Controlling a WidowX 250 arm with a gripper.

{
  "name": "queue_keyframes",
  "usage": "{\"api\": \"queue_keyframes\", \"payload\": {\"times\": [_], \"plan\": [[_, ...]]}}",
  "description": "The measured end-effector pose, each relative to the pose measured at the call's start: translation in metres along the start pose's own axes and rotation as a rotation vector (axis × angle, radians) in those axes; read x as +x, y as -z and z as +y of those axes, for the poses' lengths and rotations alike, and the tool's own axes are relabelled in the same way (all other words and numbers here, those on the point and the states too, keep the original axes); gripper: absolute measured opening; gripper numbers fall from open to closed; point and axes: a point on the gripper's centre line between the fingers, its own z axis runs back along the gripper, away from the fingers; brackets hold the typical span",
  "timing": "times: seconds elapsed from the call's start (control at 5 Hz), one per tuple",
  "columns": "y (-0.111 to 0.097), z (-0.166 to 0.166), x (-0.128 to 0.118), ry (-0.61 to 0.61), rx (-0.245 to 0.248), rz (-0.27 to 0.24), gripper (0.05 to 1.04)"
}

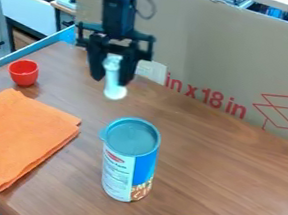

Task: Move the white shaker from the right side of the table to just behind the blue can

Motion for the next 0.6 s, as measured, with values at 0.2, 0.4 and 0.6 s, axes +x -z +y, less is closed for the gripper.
{"api": "queue_keyframes", "payload": {"times": [0.2,0.4,0.6], "plan": [[0.015,0.012,0.008,-0.016,0.001,0.035,0.593],[0.035,0.014,0.016,-0.009,0.021,0.085,0.594],[0.048,0.014,0.018,-0.01,0.028,0.12,0.594]]}}
